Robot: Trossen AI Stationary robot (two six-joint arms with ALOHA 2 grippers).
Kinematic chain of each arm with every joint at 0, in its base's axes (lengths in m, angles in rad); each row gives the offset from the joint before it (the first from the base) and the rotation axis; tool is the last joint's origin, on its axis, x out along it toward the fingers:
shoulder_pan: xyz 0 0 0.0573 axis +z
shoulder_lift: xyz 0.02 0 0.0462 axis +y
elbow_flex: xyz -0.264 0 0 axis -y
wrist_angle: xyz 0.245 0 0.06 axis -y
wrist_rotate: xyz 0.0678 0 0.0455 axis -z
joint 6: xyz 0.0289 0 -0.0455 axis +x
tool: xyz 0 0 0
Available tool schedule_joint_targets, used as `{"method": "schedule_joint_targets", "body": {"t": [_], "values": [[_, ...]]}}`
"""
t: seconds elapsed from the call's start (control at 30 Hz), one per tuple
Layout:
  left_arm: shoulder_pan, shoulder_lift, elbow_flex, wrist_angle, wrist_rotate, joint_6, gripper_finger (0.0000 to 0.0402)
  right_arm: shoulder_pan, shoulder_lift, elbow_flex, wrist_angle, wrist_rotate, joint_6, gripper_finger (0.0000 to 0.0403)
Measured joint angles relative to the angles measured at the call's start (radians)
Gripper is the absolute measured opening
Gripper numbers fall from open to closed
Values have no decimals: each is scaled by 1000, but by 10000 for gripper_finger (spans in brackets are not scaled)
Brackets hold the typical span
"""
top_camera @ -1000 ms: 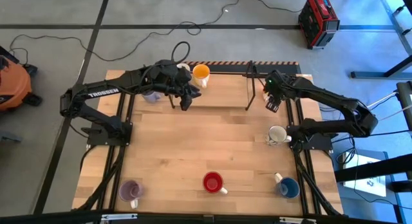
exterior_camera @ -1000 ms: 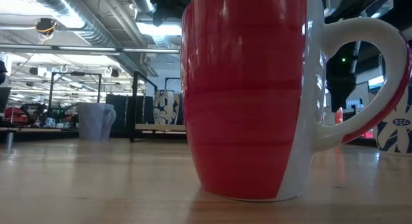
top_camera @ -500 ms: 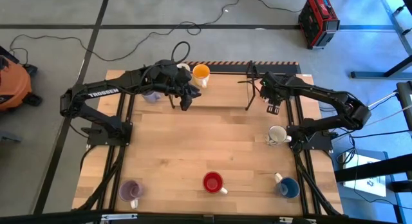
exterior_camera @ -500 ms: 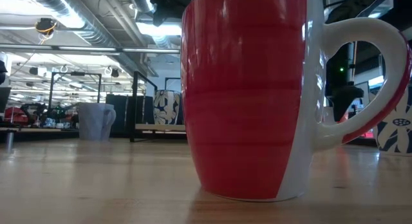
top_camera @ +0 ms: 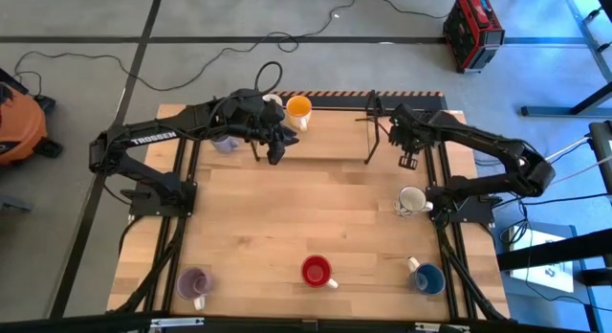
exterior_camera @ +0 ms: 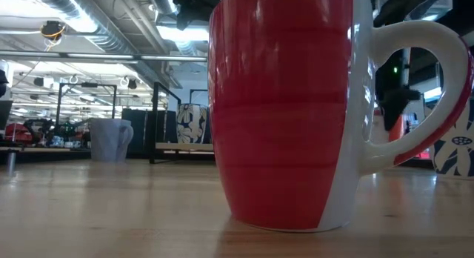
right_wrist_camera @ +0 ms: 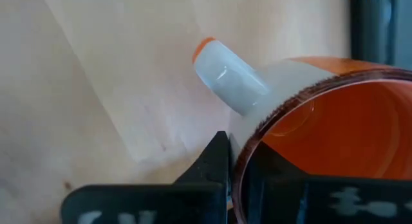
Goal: Place coffee mugs
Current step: Put the orange mug on the shelf
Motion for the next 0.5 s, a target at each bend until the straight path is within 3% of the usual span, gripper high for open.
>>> {"method": "schedule_joint_targets", "body": {"t": [0.1, 0.33, 0.5], "values": [[0, 0, 0, 0, 0, 0, 110, 0, -42, 62, -65, -10, 1, 4], [0, 0, 0, 0, 0, 0, 110, 7, -106, 238, -287, -151, 54, 3], [0, 0, 0, 4, 25, 0, 110, 106, -110, 353, -408, -198, 124, 2]]}}
